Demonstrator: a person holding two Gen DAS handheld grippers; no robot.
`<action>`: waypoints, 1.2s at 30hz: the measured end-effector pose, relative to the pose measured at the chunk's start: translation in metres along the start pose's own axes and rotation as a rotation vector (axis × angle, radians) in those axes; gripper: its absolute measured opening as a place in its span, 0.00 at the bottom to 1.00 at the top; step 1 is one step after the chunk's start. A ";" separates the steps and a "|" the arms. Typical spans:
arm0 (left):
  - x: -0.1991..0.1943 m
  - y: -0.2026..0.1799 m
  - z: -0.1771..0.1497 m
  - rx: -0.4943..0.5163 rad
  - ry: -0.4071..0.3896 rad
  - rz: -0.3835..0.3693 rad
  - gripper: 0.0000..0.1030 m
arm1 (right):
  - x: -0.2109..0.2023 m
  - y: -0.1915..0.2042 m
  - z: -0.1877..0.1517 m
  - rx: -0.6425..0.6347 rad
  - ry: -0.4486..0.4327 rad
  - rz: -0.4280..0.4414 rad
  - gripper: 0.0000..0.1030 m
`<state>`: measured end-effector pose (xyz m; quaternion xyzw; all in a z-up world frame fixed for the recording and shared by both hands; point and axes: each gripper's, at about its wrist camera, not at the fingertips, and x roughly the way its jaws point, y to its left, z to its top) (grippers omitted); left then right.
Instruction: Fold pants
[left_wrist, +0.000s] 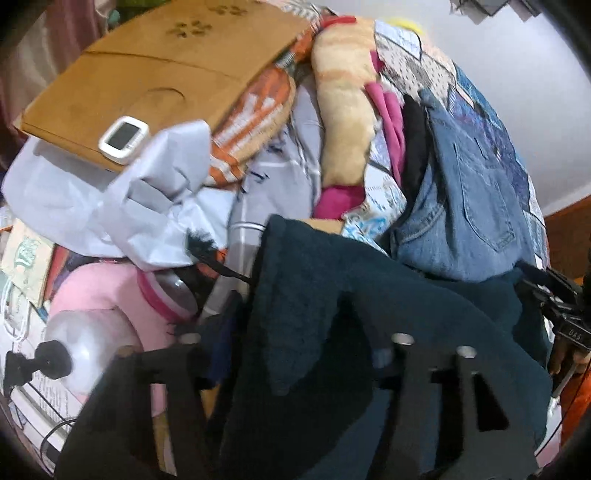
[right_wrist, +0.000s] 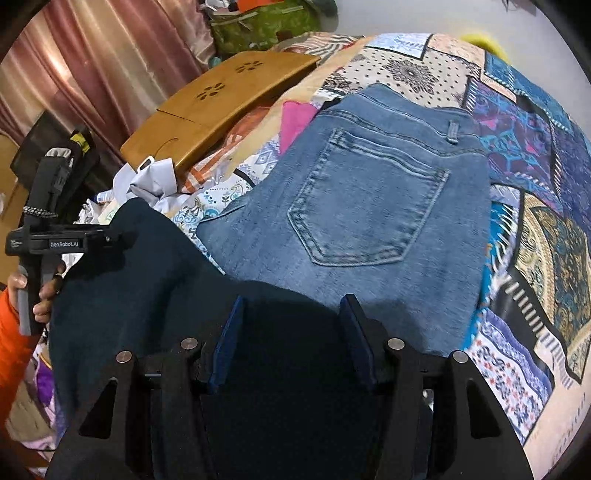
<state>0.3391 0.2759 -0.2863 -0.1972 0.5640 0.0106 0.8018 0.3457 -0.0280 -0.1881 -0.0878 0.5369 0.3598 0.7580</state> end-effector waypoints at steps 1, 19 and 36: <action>-0.003 0.000 -0.002 0.008 -0.020 0.027 0.35 | 0.003 0.000 0.000 0.006 0.006 0.006 0.42; -0.062 -0.010 -0.044 0.156 -0.170 0.266 0.47 | -0.057 0.034 -0.001 -0.082 -0.152 -0.136 0.21; -0.092 -0.008 -0.113 -0.019 -0.082 0.087 0.79 | -0.120 0.032 -0.115 0.016 -0.177 -0.167 0.51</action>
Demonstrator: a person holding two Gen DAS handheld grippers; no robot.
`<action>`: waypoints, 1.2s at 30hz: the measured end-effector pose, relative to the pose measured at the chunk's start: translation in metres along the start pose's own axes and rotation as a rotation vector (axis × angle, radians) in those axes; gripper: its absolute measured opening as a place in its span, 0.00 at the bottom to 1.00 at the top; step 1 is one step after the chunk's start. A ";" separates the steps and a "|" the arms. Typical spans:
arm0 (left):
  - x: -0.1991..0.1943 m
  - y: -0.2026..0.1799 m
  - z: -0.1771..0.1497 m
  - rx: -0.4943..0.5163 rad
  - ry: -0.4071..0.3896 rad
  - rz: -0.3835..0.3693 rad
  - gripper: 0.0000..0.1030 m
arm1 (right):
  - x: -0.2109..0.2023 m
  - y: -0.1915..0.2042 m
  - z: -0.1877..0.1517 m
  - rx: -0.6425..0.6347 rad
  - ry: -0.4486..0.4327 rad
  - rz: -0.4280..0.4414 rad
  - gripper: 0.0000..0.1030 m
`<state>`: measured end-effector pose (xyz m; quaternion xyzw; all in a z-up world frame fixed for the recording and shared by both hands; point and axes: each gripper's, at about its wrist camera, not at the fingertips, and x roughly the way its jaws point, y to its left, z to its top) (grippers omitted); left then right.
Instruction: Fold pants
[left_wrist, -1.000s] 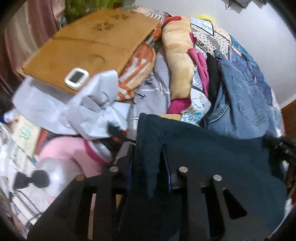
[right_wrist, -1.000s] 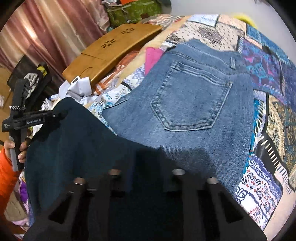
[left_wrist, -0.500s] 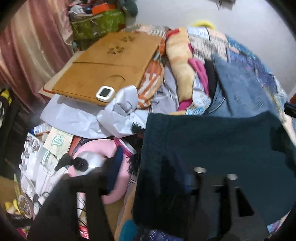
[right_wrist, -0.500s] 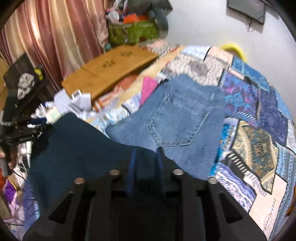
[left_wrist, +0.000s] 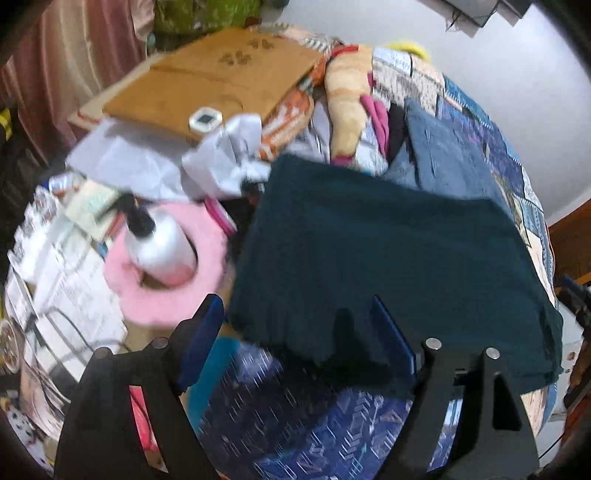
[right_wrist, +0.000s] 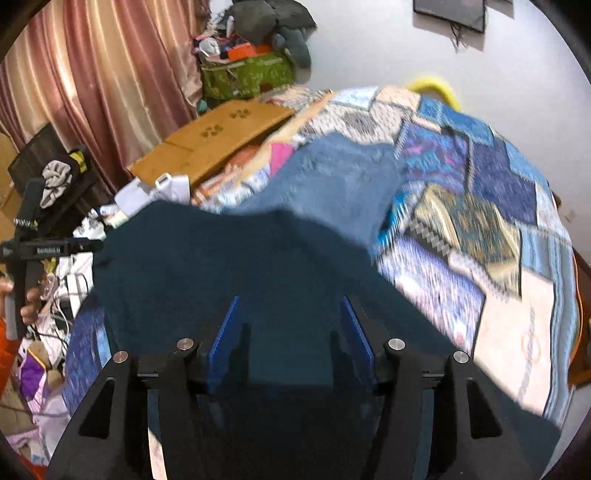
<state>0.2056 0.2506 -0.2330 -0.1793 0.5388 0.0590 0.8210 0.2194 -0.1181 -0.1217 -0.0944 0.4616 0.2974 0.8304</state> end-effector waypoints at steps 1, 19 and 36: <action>0.005 0.000 -0.005 -0.019 0.025 -0.017 0.79 | -0.001 0.000 -0.009 -0.001 0.008 -0.016 0.51; -0.029 -0.034 -0.009 -0.010 -0.136 -0.015 0.13 | -0.021 -0.005 -0.073 0.079 -0.023 -0.027 0.66; 0.008 -0.030 -0.039 0.049 -0.041 0.158 0.50 | -0.022 -0.068 -0.094 0.320 0.004 -0.005 0.67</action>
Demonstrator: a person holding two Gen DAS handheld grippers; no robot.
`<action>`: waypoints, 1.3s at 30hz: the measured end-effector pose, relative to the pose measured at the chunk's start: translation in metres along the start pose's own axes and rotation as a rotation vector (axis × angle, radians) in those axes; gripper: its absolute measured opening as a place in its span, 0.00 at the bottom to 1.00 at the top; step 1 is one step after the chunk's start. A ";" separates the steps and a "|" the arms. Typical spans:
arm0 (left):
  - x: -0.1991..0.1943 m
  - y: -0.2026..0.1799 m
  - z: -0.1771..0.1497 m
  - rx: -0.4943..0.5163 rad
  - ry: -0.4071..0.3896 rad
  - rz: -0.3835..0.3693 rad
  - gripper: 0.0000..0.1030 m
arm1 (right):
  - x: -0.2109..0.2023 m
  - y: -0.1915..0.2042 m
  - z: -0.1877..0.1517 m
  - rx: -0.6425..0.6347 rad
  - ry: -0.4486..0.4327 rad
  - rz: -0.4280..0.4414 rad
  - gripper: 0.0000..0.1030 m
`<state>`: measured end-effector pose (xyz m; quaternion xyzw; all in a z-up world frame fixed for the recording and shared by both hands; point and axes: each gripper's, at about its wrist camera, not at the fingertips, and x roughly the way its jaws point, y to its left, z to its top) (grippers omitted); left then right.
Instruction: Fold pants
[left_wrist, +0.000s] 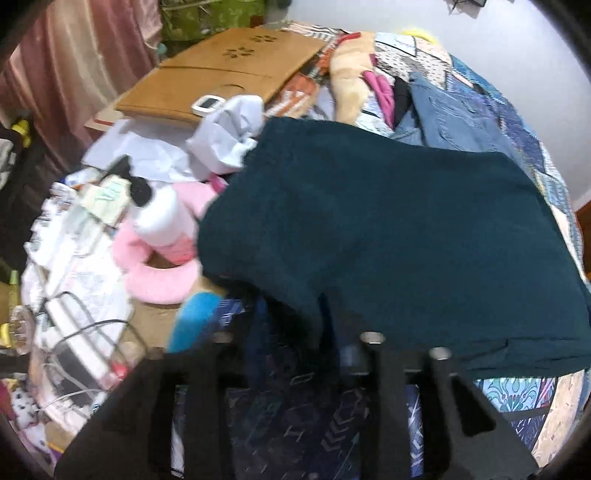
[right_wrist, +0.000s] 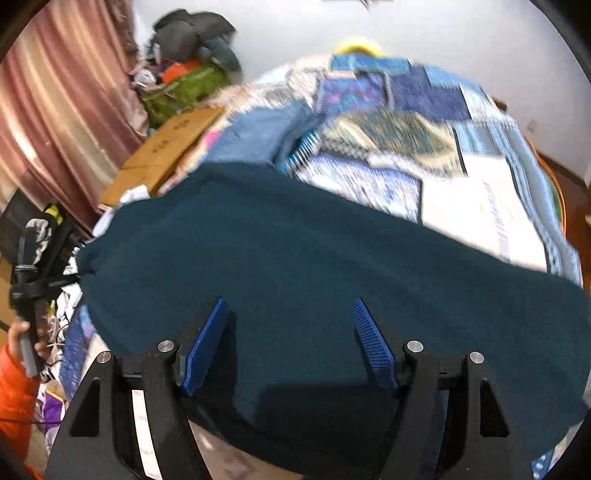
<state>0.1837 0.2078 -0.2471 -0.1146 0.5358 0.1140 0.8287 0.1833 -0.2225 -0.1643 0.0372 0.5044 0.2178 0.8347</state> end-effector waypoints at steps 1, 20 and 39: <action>-0.008 0.001 0.001 0.005 -0.017 0.014 0.55 | -0.004 -0.004 -0.005 0.019 -0.013 0.014 0.71; -0.048 -0.139 0.027 0.218 -0.063 -0.116 0.92 | -0.099 -0.121 -0.090 0.255 -0.106 -0.138 0.80; -0.016 -0.293 -0.010 0.507 0.000 -0.176 0.97 | -0.139 -0.223 -0.145 0.887 -0.251 -0.067 0.80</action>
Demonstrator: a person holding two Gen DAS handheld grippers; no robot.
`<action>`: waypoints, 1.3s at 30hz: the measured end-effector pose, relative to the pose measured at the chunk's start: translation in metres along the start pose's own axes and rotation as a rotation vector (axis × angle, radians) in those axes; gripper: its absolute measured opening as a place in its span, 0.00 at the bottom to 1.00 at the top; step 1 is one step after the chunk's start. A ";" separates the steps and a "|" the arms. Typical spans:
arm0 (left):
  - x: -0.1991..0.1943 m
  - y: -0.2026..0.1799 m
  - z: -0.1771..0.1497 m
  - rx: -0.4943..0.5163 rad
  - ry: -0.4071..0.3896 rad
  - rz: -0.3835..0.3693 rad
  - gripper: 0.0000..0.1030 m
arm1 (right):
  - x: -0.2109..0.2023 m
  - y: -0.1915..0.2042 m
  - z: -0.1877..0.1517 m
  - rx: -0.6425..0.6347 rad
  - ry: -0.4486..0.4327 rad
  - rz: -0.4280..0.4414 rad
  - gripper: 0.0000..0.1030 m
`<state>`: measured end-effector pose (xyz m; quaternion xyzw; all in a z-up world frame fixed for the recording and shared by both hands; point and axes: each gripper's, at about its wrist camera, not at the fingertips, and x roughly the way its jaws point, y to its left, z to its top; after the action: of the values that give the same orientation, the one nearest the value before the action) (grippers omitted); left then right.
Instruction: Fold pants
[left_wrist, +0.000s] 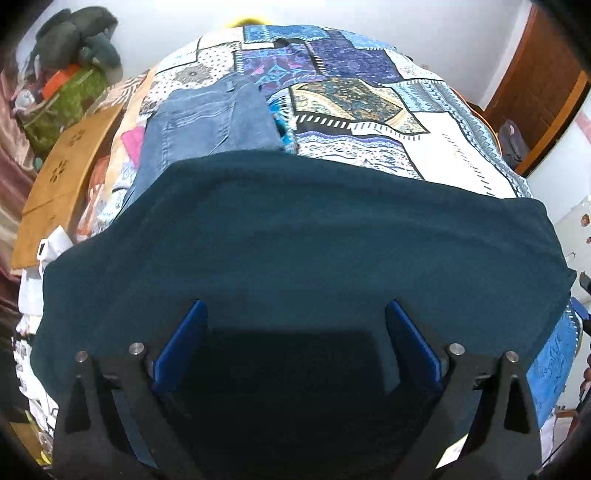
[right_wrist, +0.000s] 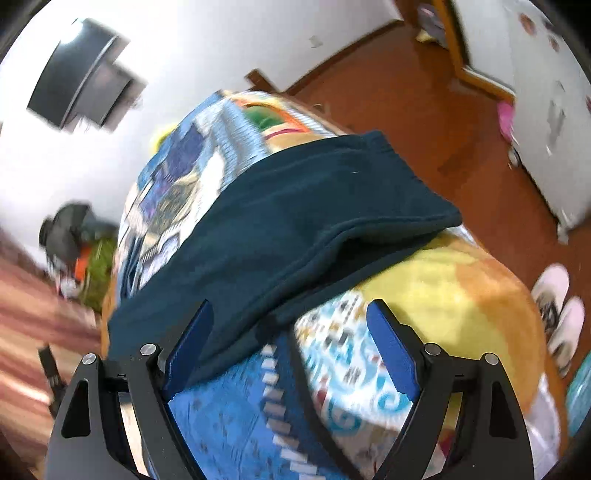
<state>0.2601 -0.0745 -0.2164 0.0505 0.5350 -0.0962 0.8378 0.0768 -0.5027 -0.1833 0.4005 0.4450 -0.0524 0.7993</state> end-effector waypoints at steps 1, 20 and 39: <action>0.002 -0.004 0.002 0.013 0.001 0.000 0.97 | 0.004 -0.005 0.003 0.029 0.004 0.005 0.80; 0.004 -0.056 0.020 0.092 -0.023 -0.091 0.96 | 0.006 -0.020 0.050 0.002 -0.101 -0.083 0.19; -0.050 -0.018 0.021 0.005 -0.155 -0.137 0.96 | -0.040 0.171 0.034 -0.632 -0.340 0.033 0.11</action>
<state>0.2544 -0.0902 -0.1624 0.0082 0.4704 -0.1585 0.8681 0.1509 -0.4218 -0.0424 0.1263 0.2932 0.0347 0.9470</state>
